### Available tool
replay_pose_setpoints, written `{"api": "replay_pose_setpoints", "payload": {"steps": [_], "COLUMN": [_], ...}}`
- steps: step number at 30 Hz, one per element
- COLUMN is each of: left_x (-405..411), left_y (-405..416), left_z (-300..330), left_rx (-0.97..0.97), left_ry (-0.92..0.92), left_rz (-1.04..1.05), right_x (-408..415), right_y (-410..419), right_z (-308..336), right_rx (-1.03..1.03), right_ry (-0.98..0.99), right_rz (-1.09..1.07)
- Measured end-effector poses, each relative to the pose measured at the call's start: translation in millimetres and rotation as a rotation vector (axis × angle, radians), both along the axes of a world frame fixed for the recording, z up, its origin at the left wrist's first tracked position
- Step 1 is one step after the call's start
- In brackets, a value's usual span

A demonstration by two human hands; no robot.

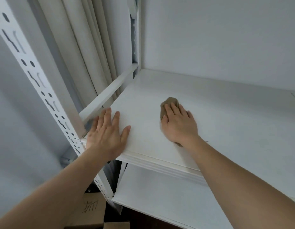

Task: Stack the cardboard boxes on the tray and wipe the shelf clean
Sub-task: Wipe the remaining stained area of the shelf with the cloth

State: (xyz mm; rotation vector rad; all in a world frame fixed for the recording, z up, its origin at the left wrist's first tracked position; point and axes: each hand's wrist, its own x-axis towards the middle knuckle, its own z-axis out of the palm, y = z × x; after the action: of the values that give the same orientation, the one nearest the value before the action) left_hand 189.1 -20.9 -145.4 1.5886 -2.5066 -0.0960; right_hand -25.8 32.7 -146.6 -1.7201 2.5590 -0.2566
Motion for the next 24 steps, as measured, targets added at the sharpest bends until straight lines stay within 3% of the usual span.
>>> {"api": "replay_pose_setpoints", "payload": {"steps": [7, 9, 12, 14, 19, 22, 24], "left_x": [-3.1, -3.1, -2.3, -1.7, -3.5, -3.6, -0.6], "left_y": [-11.7, -9.7, -9.8, -12.9, -20.4, -20.0, -18.4], "left_z": [1.1, 3.2, 2.0, 1.2, 1.8, 0.0, 0.9], "left_rx": [0.042, 0.043, 0.032, 0.025, -0.018, -0.029, -0.061], "left_ry": [0.137, 0.177, 0.227, 0.271, 0.319, 0.418, 0.490], "left_rz": [0.103, 0.106, 0.101, 0.112, 0.162, 0.156, 0.124], "right_x": [23.1, 2.3, -11.3, 3.5, 63.7, 44.3, 16.0], "right_y": [17.0, 12.0, -18.8, -43.6, -49.5, -36.4, -44.6], "right_z": [5.9, 7.3, 4.4, 1.8, 0.8, 7.2, 8.8], "right_rx": [0.018, 0.022, 0.027, 0.031, -0.006, 0.022, 0.022], "right_ry": [-0.024, -0.002, 0.007, 0.005, 0.002, -0.031, -0.009], "right_rz": [0.538, 0.507, 0.200, 0.105, 0.408, 0.613, 0.538]}}
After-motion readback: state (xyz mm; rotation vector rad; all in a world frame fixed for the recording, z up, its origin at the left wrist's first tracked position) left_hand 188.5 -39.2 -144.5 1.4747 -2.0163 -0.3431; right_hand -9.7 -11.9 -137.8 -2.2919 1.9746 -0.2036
